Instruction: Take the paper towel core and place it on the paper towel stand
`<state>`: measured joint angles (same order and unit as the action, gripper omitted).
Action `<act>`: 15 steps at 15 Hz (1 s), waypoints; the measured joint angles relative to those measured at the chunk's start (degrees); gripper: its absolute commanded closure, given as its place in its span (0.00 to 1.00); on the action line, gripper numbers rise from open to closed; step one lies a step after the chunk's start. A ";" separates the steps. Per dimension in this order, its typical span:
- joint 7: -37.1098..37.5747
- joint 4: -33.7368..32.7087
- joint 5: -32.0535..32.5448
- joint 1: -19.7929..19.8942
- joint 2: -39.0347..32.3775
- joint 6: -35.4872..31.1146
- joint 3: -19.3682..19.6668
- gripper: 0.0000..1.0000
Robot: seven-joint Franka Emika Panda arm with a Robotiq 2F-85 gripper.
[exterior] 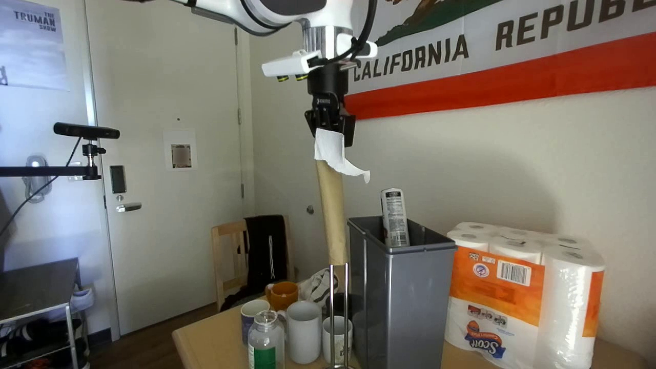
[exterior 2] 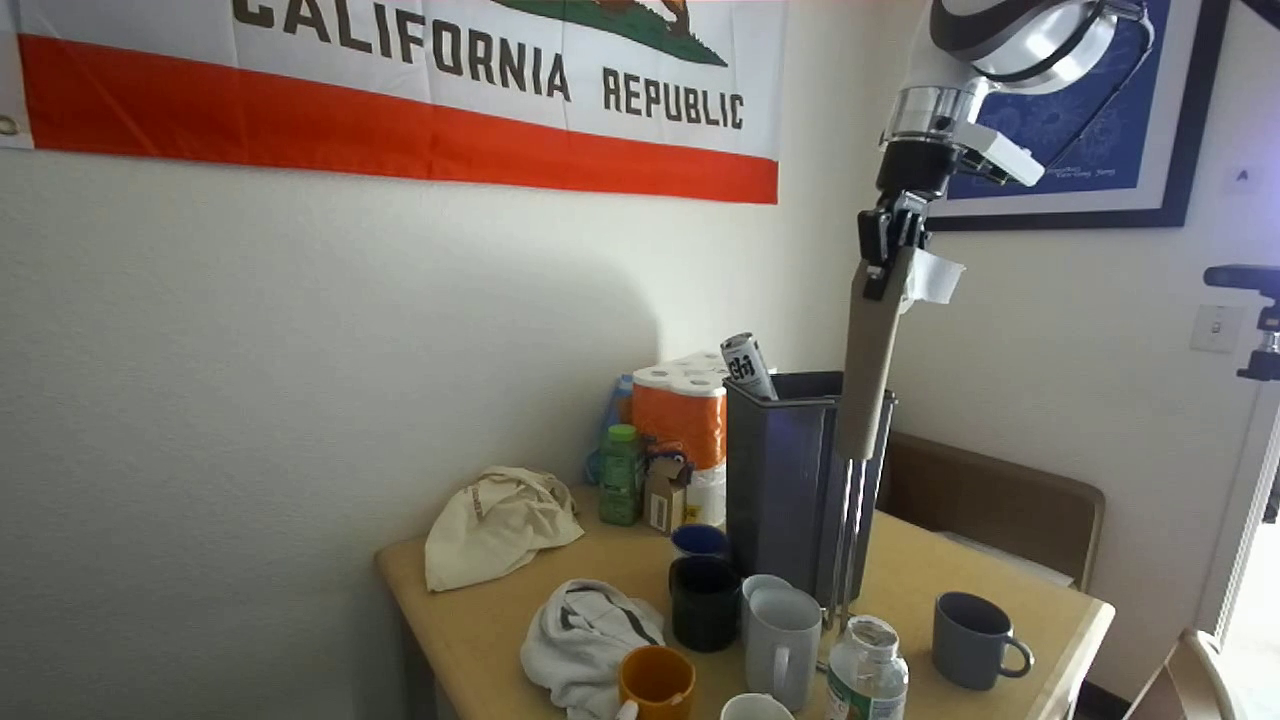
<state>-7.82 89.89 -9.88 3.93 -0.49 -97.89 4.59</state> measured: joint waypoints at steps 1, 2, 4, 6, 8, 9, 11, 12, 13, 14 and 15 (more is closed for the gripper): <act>0.00 0.02 -0.08 0.14 -0.04 0.00 0.03 0.97; 0.00 0.03 -0.24 0.25 -0.10 0.00 0.09 0.97; 0.00 0.08 -0.54 0.38 -0.27 0.00 0.24 0.97; 0.00 0.16 -0.67 0.49 -0.50 0.01 0.33 0.97; 0.00 0.30 -0.80 0.62 -0.77 0.01 0.35 0.68; 0.00 0.42 -0.90 0.69 -0.91 0.02 0.35 0.63; 0.00 0.82 -0.93 0.82 -1.05 0.06 0.35 0.48; 0.00 0.94 -0.99 0.84 -1.10 0.10 0.37 0.39; 0.00 1.01 -1.03 0.85 -1.15 0.13 0.37 0.31; 0.00 1.07 -1.08 0.85 -1.18 0.17 0.37 0.23; -0.01 1.09 -1.17 0.85 -1.21 0.31 0.37 0.17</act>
<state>-7.82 90.99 -11.05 4.78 -1.70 -97.58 4.96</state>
